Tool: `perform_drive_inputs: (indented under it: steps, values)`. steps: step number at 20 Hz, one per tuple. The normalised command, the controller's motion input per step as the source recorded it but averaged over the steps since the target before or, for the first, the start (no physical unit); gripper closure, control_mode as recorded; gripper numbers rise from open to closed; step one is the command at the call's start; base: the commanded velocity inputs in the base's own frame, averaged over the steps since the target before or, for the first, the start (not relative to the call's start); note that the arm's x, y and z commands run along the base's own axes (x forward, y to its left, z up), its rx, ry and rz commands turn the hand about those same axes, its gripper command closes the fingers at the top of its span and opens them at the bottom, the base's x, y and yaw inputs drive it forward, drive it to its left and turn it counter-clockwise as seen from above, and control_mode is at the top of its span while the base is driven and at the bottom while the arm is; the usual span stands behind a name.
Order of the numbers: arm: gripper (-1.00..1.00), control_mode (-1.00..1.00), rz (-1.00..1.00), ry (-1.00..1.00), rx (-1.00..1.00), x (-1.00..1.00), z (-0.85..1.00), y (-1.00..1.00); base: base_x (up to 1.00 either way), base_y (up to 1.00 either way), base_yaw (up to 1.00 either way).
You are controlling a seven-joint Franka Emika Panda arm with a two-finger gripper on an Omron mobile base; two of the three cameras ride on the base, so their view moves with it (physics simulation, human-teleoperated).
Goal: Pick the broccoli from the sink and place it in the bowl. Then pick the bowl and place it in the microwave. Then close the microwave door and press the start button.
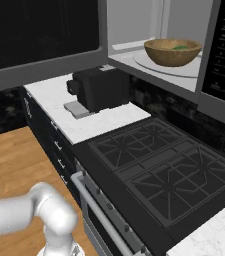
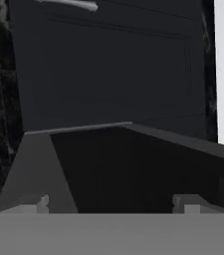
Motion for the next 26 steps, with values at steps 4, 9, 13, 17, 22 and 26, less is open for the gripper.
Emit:
perform_drive_inputs:
  steps: [4, 9, 13, 17, 22, 26]
  values:
    - [-1.0, -1.0, 0.0, -0.12, 0.0, -0.31, 0.36, -0.78, 0.0, 0.0, 0.0]
    - [-1.0, -1.0, 0.0, -0.04, 0.0, -0.4, 0.2, -0.95, 0.0, 0.0, 0.0]
    - [-1.0, -1.0, 0.0, 0.0, 0.02, -0.36, 0.16, -1.0, 0.0, 0.0, 0.0]
    - [-1.0, -1.0, 0.0, 0.0, 0.02, -0.34, 0.2, -1.0, 0.0, 0.0, 0.0]
    - [-1.0, -1.0, 0.0, 0.0, 0.03, -0.31, 0.28, -0.96, 0.0, 0.0, 0.0]
    - [-1.0, -1.0, 0.0, 0.0, 0.04, -0.32, 0.34, -0.99, 0.0, 0.0, 0.0]
